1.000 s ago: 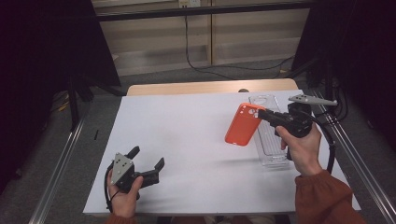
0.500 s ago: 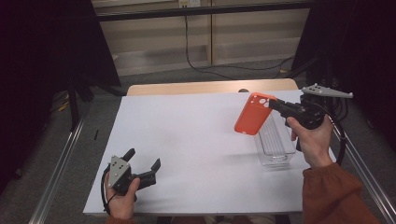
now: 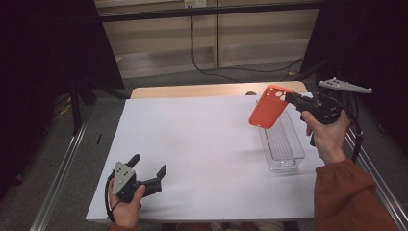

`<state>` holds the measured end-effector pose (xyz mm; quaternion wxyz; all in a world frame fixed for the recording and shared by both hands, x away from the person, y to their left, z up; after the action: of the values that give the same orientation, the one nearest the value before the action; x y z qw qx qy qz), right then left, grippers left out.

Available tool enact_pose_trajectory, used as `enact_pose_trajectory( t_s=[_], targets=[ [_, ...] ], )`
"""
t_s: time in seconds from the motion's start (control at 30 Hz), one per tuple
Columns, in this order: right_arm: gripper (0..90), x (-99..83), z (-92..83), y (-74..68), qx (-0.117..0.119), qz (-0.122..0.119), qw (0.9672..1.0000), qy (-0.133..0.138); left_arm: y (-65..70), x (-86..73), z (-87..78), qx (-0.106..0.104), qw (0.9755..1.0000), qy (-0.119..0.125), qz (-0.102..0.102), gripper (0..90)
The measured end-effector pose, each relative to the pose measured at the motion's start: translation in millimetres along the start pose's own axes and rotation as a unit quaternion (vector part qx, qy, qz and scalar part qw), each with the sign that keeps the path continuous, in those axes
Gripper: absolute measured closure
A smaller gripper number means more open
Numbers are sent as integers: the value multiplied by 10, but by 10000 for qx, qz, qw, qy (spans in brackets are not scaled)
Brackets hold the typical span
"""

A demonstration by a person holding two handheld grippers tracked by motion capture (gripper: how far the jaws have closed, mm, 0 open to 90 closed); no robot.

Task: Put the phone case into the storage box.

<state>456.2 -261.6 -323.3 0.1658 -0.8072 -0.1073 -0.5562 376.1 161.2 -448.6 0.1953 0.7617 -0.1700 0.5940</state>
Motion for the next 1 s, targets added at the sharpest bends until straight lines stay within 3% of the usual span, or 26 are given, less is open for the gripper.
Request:
enact_pose_trajectory(
  t_s=[0.4,0.73,1.0],
  targets=[
    [840,76,132,131,-194,-313,9993,17,-40,8,10,105,9999,11,12,18],
    [841,207,210,335,-472,-457,9978,13,6,-10,21,29,10000,-49,26,18],
    [840,175,322,525,-665,-523,9964,-34,16,-17,27,17,9999,-79,59,18]
  ],
)
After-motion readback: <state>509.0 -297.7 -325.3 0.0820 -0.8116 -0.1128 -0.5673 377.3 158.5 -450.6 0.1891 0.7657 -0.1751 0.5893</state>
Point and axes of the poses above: each handheld gripper's, and its own axes: z roughly forward along the jaws, x roughly out of its top, y roughly to its right, the point moved 10 cm from there along z, roughly forward along the jaws, and after that the axes turned 3 degrees about -z, right-handed, at the moved point
